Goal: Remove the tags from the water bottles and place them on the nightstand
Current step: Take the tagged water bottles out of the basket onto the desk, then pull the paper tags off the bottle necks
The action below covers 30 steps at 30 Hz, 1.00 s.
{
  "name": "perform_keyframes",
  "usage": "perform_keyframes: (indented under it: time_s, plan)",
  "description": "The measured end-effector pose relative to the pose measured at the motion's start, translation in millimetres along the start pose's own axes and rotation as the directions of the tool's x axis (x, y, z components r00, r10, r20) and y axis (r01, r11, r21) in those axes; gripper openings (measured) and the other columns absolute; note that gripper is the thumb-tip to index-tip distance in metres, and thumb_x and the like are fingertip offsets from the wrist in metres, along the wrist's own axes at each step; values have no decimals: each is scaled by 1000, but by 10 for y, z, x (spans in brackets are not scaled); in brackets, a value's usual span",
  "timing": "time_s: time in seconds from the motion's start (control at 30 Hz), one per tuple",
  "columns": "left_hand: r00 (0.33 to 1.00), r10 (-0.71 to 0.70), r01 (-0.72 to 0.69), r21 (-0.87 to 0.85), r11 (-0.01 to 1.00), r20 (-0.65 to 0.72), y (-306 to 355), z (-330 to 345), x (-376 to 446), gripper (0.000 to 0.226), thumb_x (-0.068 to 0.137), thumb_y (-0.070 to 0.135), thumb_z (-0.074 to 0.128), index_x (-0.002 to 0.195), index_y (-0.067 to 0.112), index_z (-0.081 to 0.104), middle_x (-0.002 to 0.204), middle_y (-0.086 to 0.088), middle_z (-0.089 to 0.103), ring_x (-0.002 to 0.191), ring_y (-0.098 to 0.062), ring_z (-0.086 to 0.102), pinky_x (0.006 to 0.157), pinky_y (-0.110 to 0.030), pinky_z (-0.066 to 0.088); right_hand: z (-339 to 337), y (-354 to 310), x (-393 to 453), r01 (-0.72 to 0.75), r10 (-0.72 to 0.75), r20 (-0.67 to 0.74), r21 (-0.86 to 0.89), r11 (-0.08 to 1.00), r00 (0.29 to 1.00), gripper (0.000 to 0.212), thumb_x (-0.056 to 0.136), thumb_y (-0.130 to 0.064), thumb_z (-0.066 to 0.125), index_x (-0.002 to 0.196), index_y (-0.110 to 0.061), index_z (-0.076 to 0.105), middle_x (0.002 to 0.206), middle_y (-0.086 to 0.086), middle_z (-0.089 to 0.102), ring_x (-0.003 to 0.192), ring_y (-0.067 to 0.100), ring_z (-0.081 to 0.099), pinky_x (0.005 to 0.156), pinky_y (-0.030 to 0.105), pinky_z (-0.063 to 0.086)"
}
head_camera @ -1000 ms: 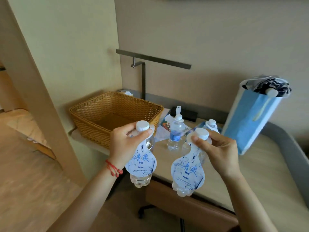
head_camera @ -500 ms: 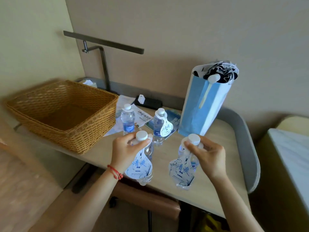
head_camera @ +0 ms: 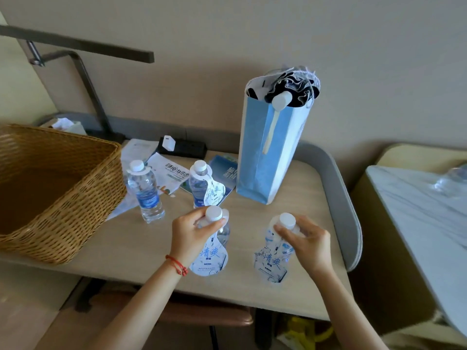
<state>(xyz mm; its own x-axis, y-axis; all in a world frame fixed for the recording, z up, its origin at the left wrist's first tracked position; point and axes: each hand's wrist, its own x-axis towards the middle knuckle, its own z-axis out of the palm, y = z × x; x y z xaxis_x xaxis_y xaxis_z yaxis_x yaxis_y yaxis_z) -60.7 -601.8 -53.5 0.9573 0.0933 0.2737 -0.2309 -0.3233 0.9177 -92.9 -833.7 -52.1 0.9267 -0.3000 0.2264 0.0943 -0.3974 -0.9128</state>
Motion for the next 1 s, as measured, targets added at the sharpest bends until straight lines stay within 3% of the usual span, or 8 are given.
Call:
perform_keyframes:
  time_s: [0.1, 0.27, 0.37, 0.47, 0.63, 0.87, 1.0]
  plan:
    - [1000, 16, -16, 3, 1000, 10, -115, 84, 85, 22, 67, 13, 79, 86, 20, 72, 80, 1, 72, 72, 3, 59, 65, -12, 45, 34, 115, 50, -25, 25, -16, -12, 1000, 1000, 19, 69, -18, 80, 86, -14, 72, 77, -9, 68, 72, 1, 59, 65, 8, 42]
    - [999, -31, 31, -29, 999, 9, -210, 131, 162, 22, 67, 14, 79, 89, 17, 73, 83, 2, 73, 76, -6, 62, 71, -18, 48, 41, 188, 166, -2, 2, -19, -1, 1000, 1000, 16, 69, -17, 79, 81, -24, 70, 72, -13, 65, 66, -6, 56, 62, 5, 40]
    - [999, -43, 44, -43, 998, 17, -216, 133, 200, 22, 68, 14, 79, 88, 22, 72, 82, 7, 73, 78, -1, 63, 70, -13, 48, 23, 192, 262, 18, -19, 56, 25, 1000, 998, 21, 69, -15, 79, 85, -26, 70, 82, -12, 70, 75, -5, 61, 69, 7, 44]
    - [997, -73, 73, -51, 996, 2, -216, 153, 210, 23, 67, 14, 79, 86, 25, 71, 80, 11, 72, 74, 4, 61, 67, -10, 46, -25, 194, 357, -6, -3, 159, 53, 999, 987, 25, 71, -12, 78, 92, -24, 71, 91, -11, 72, 86, 2, 65, 80, 18, 50]
    - [994, -103, 102, -55, 993, -20, -212, 171, 130, 23, 70, 15, 78, 90, 23, 71, 84, 11, 71, 77, 5, 60, 69, -10, 46, -153, 241, 424, -39, 6, 275, 112, 993, 961, 30, 71, -7, 76, 97, -20, 70, 96, -13, 72, 95, 5, 65, 84, 27, 54]
    - [992, -80, 81, 11, 997, -95, -153, 210, 35, 33, 70, 9, 76, 101, 17, 67, 97, -1, 71, 87, -1, 59, 78, -12, 45, -221, 359, 454, -25, -34, 350, 165, 986, 936, 32, 70, -4, 76, 97, -20, 70, 100, -10, 73, 98, 6, 65, 83, 20, 52]
    - [990, -58, 60, 8, 998, -129, -168, 168, -29, 42, 70, 8, 76, 111, 12, 64, 111, -2, 67, 104, -12, 61, 92, -28, 44, -218, 434, 444, -23, -39, 342, 177, 984, 939, 31, 70, -6, 77, 97, -19, 71, 100, -13, 72, 97, 9, 66, 81, 20, 52]
